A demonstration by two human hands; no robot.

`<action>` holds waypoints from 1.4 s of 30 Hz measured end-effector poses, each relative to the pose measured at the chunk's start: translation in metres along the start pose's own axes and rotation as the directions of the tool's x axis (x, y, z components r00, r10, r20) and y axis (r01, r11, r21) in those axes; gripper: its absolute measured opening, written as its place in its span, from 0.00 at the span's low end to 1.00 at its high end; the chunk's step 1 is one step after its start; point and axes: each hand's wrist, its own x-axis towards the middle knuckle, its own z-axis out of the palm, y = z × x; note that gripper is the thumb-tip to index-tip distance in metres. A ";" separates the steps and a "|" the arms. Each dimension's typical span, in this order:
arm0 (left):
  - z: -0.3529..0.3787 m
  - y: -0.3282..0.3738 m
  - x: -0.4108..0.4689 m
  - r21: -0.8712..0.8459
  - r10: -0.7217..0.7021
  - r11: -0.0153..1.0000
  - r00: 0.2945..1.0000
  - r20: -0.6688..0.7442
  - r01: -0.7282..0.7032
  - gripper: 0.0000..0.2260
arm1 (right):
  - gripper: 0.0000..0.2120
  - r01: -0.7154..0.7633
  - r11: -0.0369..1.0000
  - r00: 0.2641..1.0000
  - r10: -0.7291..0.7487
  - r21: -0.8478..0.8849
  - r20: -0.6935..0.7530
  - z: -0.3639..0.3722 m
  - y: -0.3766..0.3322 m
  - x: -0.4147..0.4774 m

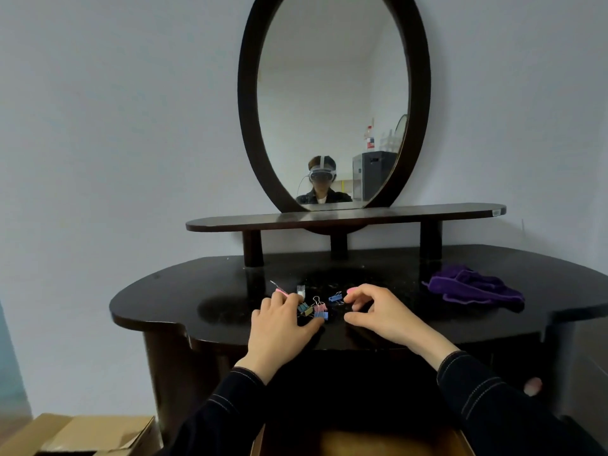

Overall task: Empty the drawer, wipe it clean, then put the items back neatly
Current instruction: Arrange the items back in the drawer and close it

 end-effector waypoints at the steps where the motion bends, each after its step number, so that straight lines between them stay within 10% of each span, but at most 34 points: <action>1: 0.002 0.001 0.002 0.000 0.012 1.000 1.000 0.008 -0.012 0.29 | 0.12 -0.001 1.000 1.000 0.001 0.019 -0.018 0.000 0.001 0.001; 10: 0.007 0.001 0.010 -0.059 0.086 0.995 0.996 0.032 -0.084 0.19 | 0.34 0.023 0.981 0.999 -0.016 -0.191 0.035 0.008 -0.003 0.013; 21: 0.010 0.000 0.015 -0.156 0.123 0.980 0.992 -0.005 -0.123 0.07 | 0.16 0.094 0.857 0.996 -0.084 -0.507 0.042 0.033 -0.010 0.035; 29: 0.013 -0.001 0.020 -0.120 0.121 0.986 0.990 0.068 -0.113 0.23 | 0.08 0.105 0.865 0.991 -0.135 -0.491 -0.026 0.034 -0.003 0.038; 42: 0.009 0.009 0.018 -0.085 0.163 0.984 0.986 0.031 -0.160 0.08 | 0.12 -0.023 0.929 0.983 -0.046 -0.368 -0.178 0.028 -0.007 0.034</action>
